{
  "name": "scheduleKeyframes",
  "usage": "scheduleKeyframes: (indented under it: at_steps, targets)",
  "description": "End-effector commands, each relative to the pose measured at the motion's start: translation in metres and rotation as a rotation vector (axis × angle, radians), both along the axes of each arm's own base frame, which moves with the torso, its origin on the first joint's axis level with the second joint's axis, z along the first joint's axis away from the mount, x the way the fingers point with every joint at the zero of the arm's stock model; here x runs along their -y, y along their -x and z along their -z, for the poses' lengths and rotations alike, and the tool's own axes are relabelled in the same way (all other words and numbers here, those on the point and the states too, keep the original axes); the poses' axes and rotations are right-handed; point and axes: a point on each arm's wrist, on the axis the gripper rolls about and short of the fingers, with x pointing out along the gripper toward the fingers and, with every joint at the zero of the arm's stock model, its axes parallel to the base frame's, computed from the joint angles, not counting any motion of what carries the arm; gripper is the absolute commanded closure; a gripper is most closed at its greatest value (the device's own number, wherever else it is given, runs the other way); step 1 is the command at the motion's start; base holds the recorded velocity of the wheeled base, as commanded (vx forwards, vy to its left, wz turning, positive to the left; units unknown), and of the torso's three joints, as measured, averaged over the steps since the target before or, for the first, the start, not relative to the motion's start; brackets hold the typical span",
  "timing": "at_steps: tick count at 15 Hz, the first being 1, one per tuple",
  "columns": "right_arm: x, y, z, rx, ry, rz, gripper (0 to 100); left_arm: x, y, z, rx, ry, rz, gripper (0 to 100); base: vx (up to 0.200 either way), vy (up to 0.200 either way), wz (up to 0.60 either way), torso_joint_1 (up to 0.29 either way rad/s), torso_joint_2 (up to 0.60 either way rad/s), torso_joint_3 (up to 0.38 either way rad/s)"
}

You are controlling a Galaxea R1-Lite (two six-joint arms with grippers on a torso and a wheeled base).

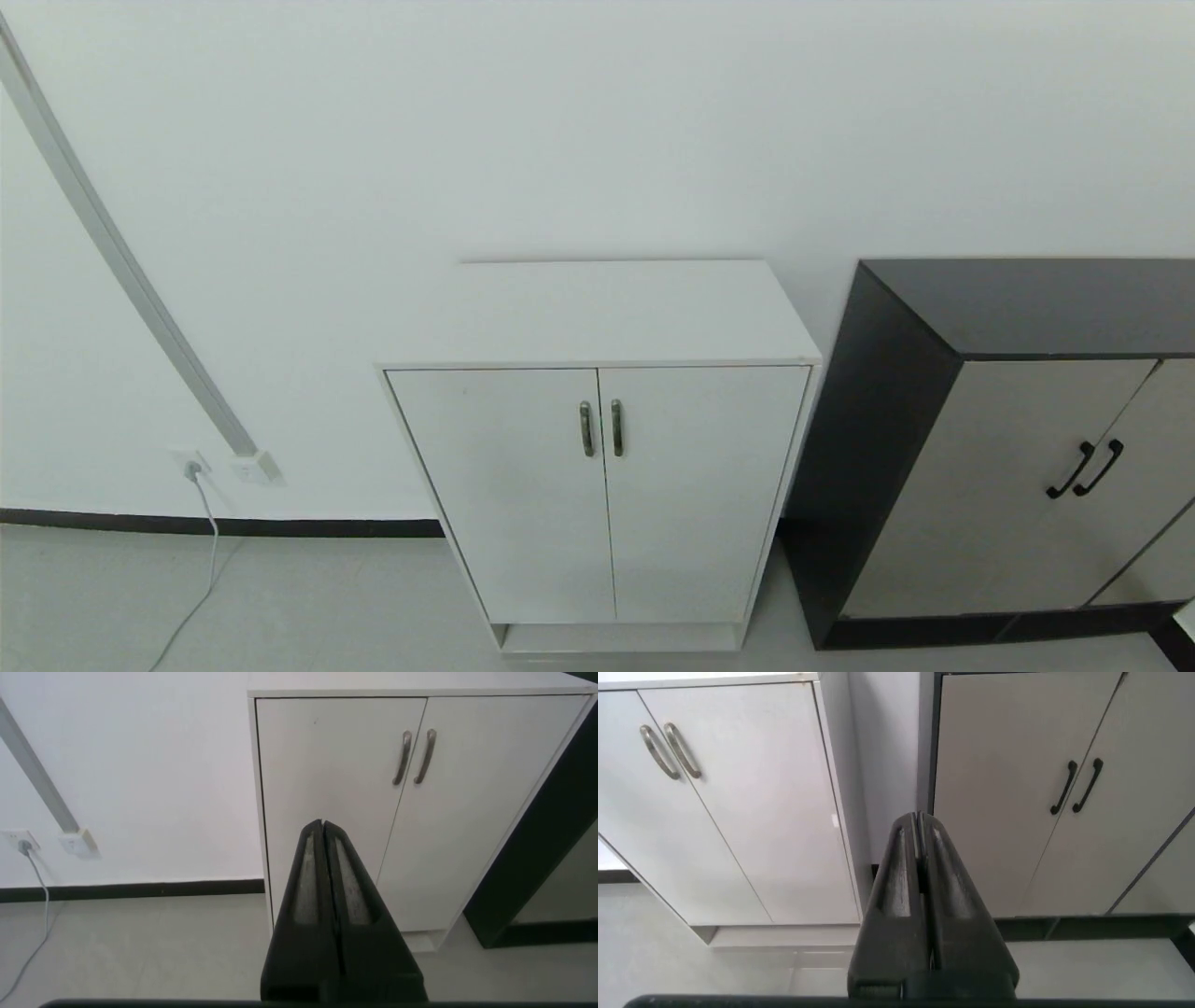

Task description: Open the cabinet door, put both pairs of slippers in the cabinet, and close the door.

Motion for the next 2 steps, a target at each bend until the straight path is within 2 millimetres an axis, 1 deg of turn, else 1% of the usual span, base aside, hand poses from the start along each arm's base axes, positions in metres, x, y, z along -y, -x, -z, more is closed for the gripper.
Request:
scheduleKeyframes:
  at_steps: [1, 2]
  targets:
    - [0.0000, -0.0003, 0.0000, -0.005, 0.000, -0.002, 100, 0.0000, 0.0000, 0.0000, 0.000, 0.000, 0.000, 100, 0.000, 0.000, 0.00, 0.000, 0.00, 0.000]
    - [0.0000, -0.0003, 0.0000, -0.005, 0.000, 0.000, 100, 0.0000, 0.0000, 0.0000, 0.000, 0.000, 0.000, 100, 0.000, 0.000, 0.00, 0.000, 0.00, 0.000]
